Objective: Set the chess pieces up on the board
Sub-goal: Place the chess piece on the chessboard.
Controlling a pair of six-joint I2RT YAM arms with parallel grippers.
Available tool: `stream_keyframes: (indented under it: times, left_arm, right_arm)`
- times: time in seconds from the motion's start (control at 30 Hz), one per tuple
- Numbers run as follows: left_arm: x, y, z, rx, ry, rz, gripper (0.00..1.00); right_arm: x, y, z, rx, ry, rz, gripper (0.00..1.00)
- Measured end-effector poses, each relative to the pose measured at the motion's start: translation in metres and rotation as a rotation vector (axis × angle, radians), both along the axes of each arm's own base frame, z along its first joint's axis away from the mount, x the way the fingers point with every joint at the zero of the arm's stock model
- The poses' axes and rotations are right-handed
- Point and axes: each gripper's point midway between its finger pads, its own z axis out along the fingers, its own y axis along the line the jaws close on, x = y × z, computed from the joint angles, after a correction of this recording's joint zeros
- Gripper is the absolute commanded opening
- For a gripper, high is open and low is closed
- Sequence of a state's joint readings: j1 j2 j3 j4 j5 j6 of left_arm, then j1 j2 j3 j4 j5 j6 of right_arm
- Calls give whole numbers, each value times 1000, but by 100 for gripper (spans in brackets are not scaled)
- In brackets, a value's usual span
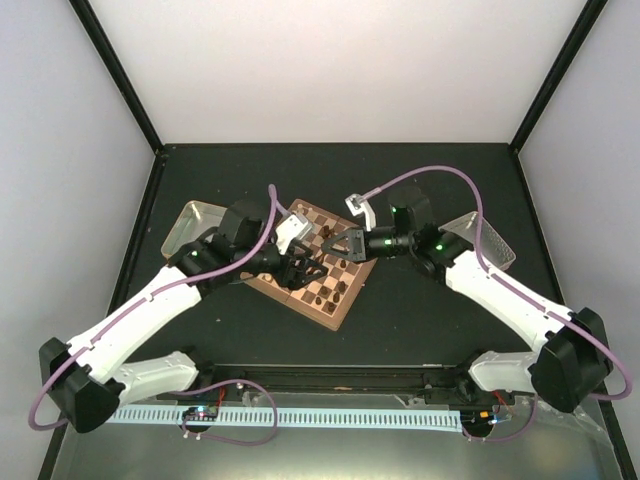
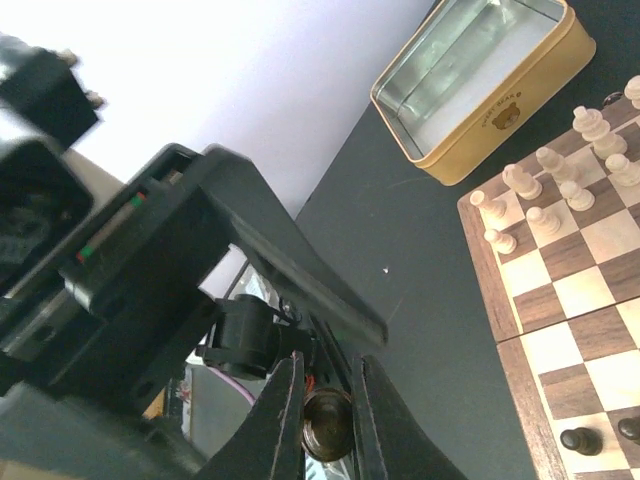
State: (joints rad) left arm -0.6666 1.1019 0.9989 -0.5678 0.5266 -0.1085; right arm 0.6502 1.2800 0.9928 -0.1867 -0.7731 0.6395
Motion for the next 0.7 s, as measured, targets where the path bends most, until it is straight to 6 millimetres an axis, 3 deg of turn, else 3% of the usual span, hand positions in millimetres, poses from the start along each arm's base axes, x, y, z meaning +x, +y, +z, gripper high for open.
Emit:
stream_keyframes:
  times: [0.13, 0.3, 0.47, 0.7]
  left_arm:
    - [0, 4, 23, -72, -54, 40, 89]
    - [-3, 17, 51, -204, -118, 141, 92]
    - [-10, 33, 75, -438, -138, 240, 87]
    - [-20, 41, 118, -716, -119, 253, 74]
  right_arm:
    - [-1, -2, 7, 44, 12, -29, 2]
    - [-3, -7, 44, 166, -29, -74, 2]
    - [-5, -14, 80, 331, -48, -122, 3]
    - [-3, -20, 108, 486, -21, -162, 3]
